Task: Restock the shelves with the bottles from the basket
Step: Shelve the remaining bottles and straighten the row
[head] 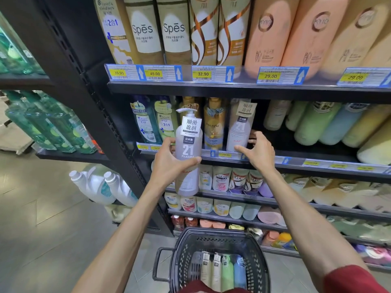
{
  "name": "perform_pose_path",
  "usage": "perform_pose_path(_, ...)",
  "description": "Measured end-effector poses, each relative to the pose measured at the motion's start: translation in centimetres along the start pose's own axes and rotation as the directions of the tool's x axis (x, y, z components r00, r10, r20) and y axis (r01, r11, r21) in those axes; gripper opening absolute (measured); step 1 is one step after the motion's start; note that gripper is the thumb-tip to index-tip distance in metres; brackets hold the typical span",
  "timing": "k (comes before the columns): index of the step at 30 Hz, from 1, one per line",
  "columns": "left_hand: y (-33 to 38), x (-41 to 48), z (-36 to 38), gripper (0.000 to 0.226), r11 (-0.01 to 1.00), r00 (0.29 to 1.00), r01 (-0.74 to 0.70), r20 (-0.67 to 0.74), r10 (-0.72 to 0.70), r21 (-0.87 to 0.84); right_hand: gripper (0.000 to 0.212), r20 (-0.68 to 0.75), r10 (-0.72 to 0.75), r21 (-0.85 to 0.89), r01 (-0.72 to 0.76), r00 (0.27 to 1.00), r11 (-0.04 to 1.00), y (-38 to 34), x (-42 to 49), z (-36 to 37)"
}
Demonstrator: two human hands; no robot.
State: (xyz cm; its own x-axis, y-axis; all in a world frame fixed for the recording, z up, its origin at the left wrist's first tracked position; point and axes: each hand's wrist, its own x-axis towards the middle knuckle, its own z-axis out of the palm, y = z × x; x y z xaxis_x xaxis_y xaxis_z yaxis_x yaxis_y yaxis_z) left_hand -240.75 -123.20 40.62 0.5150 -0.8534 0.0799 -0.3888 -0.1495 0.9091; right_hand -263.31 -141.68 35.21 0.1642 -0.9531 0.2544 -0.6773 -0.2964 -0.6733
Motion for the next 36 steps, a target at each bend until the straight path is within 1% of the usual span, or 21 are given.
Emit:
perform_pose_path(5, 0.2, -0.3, 0.4, 0.075, 1.0, 1.0, -0.004, -0.006, 0.004, 0.007, 0.061, -0.001, -0.026, -0.027, 0.026, 1.0, 0.999, 0.4, 0.3, 0.4)
perform_pose_path(13, 0.2, -0.8, 0.1, 0.074, 1.0, 1.0, -0.01, -0.017, 0.01, 0.007, 0.051, 0.042, 0.043, -0.138, -0.037, 0.998, 0.99, 0.9, 2.4, 1.2)
perform_pose_path(16, 0.2, -1.0, -0.3, 0.076, 1.0, 1.0, -0.016, -0.025, 0.016, 0.01, 0.052, 0.028, 0.045, -0.145, -0.041, 0.999, 0.989, 1.1, 3.1, 1.3)
perform_pose_path(21, 0.0, -1.5, -0.9, 0.072, 1.0, 0.999, -0.019, -0.034, 0.02, 0.004, 0.052, 0.019, 0.048, -0.147, -0.044, 0.999, 0.988, 1.2, 3.9, 1.6)
perform_pose_path(24, -0.2, -1.7, -1.1, 0.071, 1.0, 0.999, -0.01, -0.046, 0.011, 0.011, 0.043, 0.035, 0.065, -0.165, -0.058, 0.997, 0.985, 1.2, 4.5, 1.8)
perform_pose_path(26, -0.3, -1.7, -1.2, 0.07, 1.0, 0.999, -0.004, -0.053, 0.004, 0.015, 0.04, 0.028, 0.055, -0.155, -0.05, 0.998, 0.987, 1.1, 4.7, 1.9)
perform_pose_path(30, -0.4, -1.9, -1.3, 0.069, 1.0, 0.999, -0.003, -0.054, 0.004, 0.015, 0.05, 0.054, 0.056, -0.152, -0.047, 0.997, 0.987, 0.7, 4.9, 1.5)
perform_pose_path(32, -0.4, -2.1, -1.3, 0.069, 1.0, 0.999, -0.002, -0.051, 0.003, 0.011, 0.057, 0.049, 0.031, -0.091, -0.026, 0.998, 0.995, 0.5, 5.0, 1.3)
perform_pose_path(36, -0.6, -2.4, -1.4, 0.067, 1.0, 0.999, 0.006, -0.05, -0.006, 0.009, 0.06, 0.059, 0.015, -0.027, -0.013, 0.998, 1.0, 0.3, 5.4, 1.1)
